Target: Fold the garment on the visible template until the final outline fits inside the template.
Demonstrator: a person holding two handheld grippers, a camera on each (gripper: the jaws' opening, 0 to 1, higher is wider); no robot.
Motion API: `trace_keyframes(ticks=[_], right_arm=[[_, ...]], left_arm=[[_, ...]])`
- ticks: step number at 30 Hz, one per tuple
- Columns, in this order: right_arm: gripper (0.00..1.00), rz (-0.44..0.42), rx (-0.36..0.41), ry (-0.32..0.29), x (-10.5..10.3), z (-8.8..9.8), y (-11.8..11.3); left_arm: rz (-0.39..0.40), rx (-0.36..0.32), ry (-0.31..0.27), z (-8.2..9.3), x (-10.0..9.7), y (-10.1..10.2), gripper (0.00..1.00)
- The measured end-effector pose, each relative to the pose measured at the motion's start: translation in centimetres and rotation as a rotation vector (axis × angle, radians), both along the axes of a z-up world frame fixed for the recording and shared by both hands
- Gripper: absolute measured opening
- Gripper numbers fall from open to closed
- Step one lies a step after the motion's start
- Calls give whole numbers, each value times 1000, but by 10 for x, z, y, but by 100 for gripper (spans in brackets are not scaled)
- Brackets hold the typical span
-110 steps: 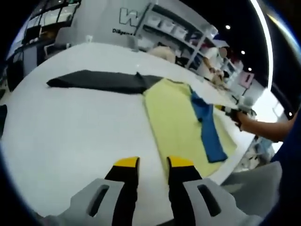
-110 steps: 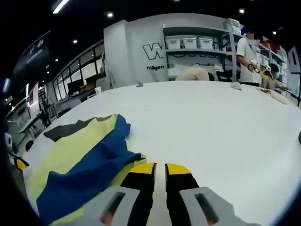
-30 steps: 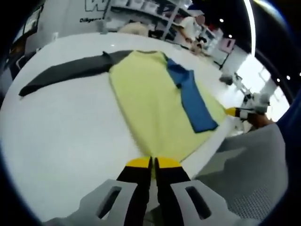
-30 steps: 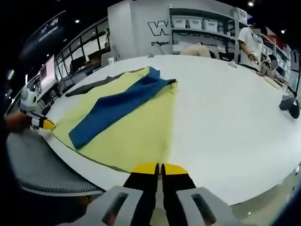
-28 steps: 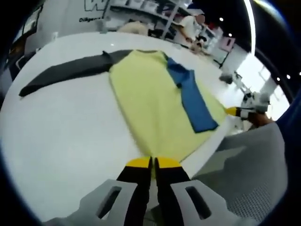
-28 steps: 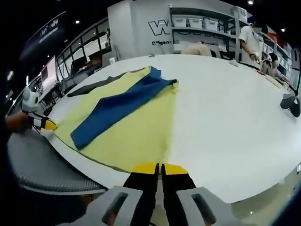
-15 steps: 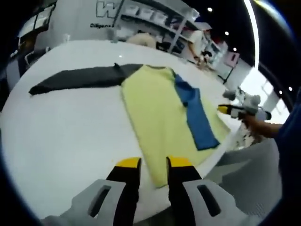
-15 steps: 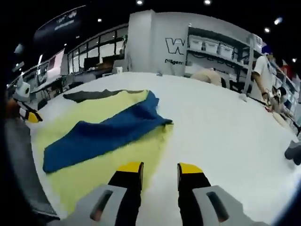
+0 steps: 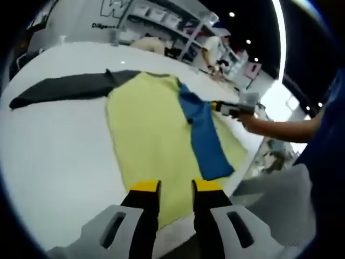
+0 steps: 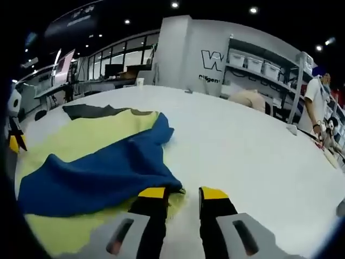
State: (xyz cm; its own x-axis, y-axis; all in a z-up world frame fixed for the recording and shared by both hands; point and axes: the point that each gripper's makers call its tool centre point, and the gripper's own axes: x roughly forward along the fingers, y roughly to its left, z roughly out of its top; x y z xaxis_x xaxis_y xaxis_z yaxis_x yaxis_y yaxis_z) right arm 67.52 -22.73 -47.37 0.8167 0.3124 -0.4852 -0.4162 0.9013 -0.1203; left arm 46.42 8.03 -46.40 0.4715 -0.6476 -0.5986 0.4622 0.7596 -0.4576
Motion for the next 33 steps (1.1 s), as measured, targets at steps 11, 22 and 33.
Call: trace_keyframes(ticks=[11, 22, 33], right_arm=[[0, -40, 33, 36, 6, -6, -17], [13, -120, 89, 34, -3, 5, -36], [13, -185, 198, -5, -52, 29, -38]], left_arm=[[0, 48, 68, -19, -8, 9, 15], [-14, 24, 75, -12, -8, 2, 30], [392, -140, -112, 21, 76, 64, 50]])
